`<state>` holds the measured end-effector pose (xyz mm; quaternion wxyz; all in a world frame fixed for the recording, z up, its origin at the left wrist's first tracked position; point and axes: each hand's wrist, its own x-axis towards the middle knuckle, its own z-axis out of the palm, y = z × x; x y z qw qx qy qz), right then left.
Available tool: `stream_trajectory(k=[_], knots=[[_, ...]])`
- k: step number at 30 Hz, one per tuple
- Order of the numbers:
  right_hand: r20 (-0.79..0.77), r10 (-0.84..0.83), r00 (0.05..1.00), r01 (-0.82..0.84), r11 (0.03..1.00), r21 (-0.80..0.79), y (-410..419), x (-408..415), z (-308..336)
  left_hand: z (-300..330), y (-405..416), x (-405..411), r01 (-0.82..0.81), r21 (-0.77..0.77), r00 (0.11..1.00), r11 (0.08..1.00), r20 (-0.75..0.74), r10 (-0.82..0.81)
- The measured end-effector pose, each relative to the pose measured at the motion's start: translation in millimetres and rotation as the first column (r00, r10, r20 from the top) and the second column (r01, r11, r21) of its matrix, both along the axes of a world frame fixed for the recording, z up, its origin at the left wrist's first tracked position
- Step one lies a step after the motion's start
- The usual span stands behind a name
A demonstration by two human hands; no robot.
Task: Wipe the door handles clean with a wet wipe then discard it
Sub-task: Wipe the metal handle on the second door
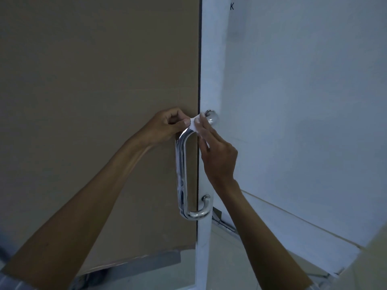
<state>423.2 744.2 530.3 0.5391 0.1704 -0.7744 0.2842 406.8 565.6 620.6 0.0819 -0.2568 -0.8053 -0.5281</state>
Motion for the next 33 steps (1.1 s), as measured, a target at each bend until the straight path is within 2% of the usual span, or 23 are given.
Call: stream_trajectory(k=[5, 8, 11, 13, 16, 21, 25, 29, 30, 33], knots=[[-0.183, 0.009, 0.983, 0.045, 0.956, 0.289, 6.4, -5.3, -15.4, 5.0, -7.2, -0.9, 0.052, -0.005, 0.995, 0.999, 0.09, -0.051], [-0.192, 0.067, 0.979, 0.025, 0.896, 0.443, 17.9, -11.0, -13.8, 2.4, -8.7, 0.1, 0.048, -0.005, 0.994, 0.999, 0.094, -0.048], [-0.177, 0.199, 0.964, -0.033, 0.749, 0.662, 25.4, -16.6, -16.2, -2.2, -7.4, 3.2, 0.028, 0.014, 0.995, 0.999, 0.092, -0.03], [-0.179, 0.24, 0.954, -0.026, 0.661, 0.75, 29.6, -18.1, -15.7, -3.0, -6.2, 4.3, 0.021, 0.023, 0.996, 1.0, 0.083, -0.023], [-0.171, 0.239, 0.956, -0.033, 0.665, 0.747, 29.8, -22.1, -12.2, -3.0, -6.5, 5.1, 0.014, 0.019, 0.997, 1.0, 0.071, -0.015], [-0.159, 0.321, 0.933, -0.03, 0.513, 0.858, 28.6, -26.9, -22.8, -7.8, -5.1, 6.6, 0.012, 0.056, 0.998, 0.998, 0.065, -0.015], [-0.188, 0.285, 0.94, -0.001, 0.552, 0.834, 28.8, -27.8, -11.3, -9.1, -5.3, 7.8, 0.014, 0.071, 0.998, 0.997, 0.057, -0.018], [-0.189, 0.338, 0.922, 0.049, 0.382, 0.923, 33.4, -31.3, -24.0, -10.8, -3.8, 8.2, 0.018, 0.107, 0.997, 0.994, 0.069, -0.026], [-0.196, 0.337, 0.921, 0.059, 0.376, 0.925, 35.4, -32.7, -22.1, -10.7, -3.2, 8.7, 0.018, 0.11, 0.997, 0.994, 0.071, -0.026], [-0.2, 0.304, 0.931, 0.05, 0.437, 0.898, 35.1, -32.2, -14.3, -11.0, -3.2, 9.6, 0.015, 0.113, 0.997, 0.994, 0.072, -0.023]])
